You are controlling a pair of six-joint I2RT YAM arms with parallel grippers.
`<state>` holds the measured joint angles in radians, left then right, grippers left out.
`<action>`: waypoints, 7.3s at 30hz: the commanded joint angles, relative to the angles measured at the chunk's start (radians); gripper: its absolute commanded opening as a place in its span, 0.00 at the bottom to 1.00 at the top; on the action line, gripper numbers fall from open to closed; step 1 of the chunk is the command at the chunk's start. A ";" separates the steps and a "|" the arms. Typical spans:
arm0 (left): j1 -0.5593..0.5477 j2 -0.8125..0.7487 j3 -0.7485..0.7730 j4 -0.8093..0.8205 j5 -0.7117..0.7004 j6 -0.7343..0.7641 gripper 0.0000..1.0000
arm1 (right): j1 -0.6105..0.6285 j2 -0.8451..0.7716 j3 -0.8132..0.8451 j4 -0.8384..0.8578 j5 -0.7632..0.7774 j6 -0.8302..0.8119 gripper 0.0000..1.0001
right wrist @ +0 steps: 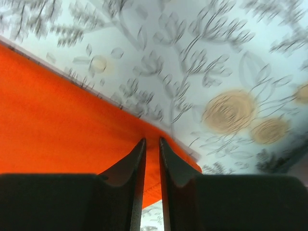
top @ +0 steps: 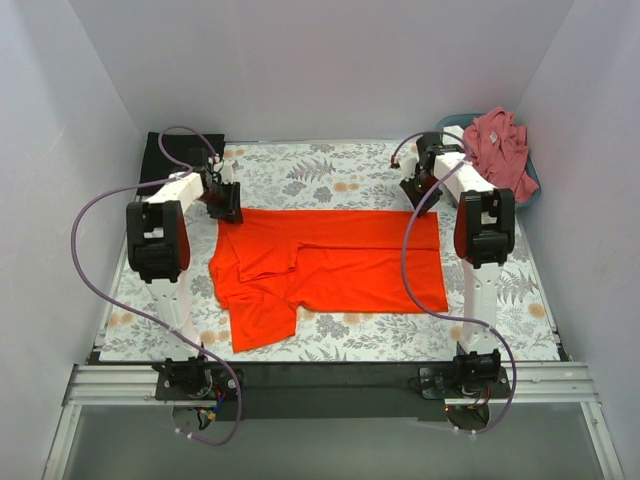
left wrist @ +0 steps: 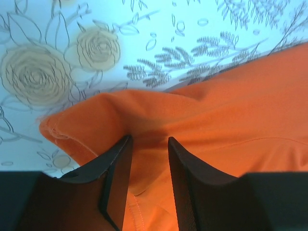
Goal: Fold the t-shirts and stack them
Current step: Fold the tshirt
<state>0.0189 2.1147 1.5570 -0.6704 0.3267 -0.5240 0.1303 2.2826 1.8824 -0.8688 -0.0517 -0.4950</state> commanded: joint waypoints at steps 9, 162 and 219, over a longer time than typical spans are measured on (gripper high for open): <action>0.021 0.257 0.288 -0.069 -0.077 -0.045 0.36 | 0.005 0.235 0.271 0.109 0.190 -0.031 0.22; -0.125 -0.368 -0.187 -0.202 -0.054 0.575 0.00 | -0.024 -0.325 -0.384 0.001 0.098 -0.524 0.03; 0.099 -0.412 -0.476 -0.221 0.146 0.455 0.00 | -0.212 -0.307 -0.460 -0.076 -0.235 -0.204 0.01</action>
<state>0.0967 1.7180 1.0336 -0.8814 0.4782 -0.0910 -0.0803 1.9884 1.3880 -0.9390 -0.3080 -0.6819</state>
